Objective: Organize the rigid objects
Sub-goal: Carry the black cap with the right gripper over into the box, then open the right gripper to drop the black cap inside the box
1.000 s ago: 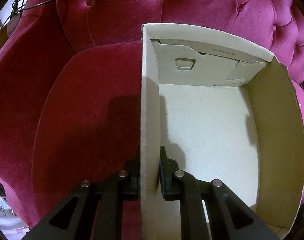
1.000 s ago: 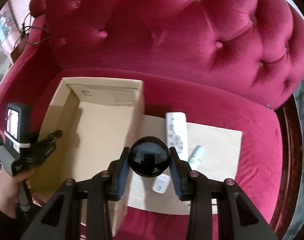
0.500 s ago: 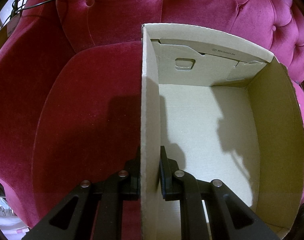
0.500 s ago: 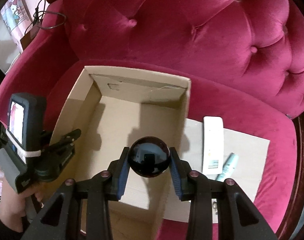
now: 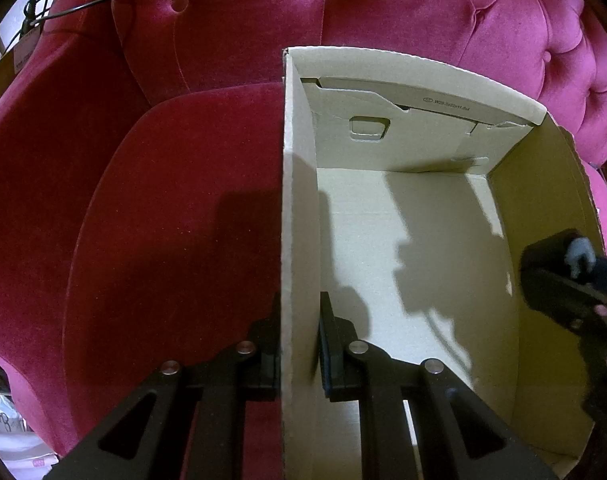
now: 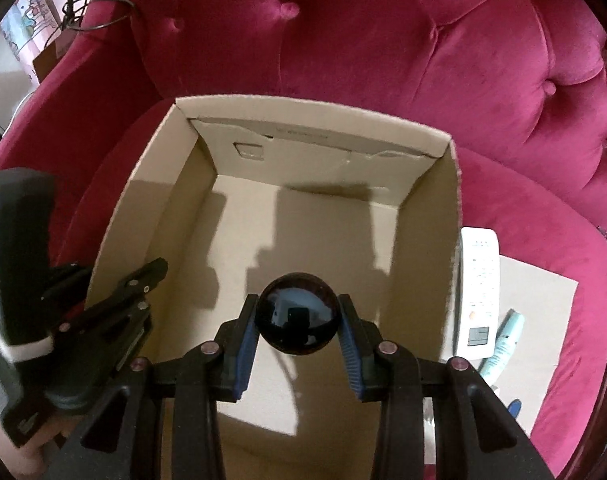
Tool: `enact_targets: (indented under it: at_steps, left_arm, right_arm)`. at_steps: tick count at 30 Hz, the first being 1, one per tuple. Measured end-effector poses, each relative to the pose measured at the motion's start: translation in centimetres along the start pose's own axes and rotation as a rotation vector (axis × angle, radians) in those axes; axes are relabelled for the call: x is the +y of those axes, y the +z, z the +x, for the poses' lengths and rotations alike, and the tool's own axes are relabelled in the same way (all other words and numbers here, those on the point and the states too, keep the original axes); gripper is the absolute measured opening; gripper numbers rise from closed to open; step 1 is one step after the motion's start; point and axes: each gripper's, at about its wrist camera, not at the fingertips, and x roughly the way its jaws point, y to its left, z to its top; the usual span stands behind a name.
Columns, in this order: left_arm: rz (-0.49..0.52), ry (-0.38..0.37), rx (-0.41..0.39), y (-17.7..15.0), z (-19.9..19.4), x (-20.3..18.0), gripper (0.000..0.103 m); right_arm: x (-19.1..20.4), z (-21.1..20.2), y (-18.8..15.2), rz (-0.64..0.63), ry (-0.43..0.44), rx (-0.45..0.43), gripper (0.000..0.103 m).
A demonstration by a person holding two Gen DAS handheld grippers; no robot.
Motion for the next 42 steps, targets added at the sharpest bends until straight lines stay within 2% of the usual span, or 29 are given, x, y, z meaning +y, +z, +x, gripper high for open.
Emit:
enact_targets:
  at_steps: [13, 20, 22, 32, 35, 40, 42]
  left_arm:
    - [0.0, 0.0, 0.0, 0.0, 0.1, 0.0, 0.015]
    - [0.002, 0.001, 0.0, 0.0, 0.1, 0.1, 0.015]
    - [0.001, 0.001, 0.001, 0.0, 0.1, 0.1, 0.015]
    - [0.003, 0.002, 0.001, 0.0, 0.1, 0.0, 0.015]
    - [0.004, 0.003, 0.0, 0.0, 0.1, 0.0, 0.015]
    - [0.004, 0.003, 0.001, 0.1, 0.1, 0.0, 0.015]
    - [0.005, 0.003, 0.001, 0.1, 0.1, -0.1, 0.015]
  right_arm:
    - [1.4, 3.4, 0.1, -0.016, 0.001, 0.044, 0.041]
    - [1.4, 3.5, 0.1, -0.01, -0.008, 0.045, 0.041]
    - [1.4, 3.3, 0.1, -0.009, -0.008, 0.042, 0.047]
    - [1.4, 1.4, 0.0, -0.024, -0.032, 0.002, 0.051]
    - [1.3, 0.8, -0.2, -0.032, -0.061, -0.003, 0.058]
    - [0.8, -0.4, -0.1, -0.018, -0.065, -0.031, 0.09]
    - [0.5, -1.2, 0.0, -0.011, -0.064, -0.049, 0.098]
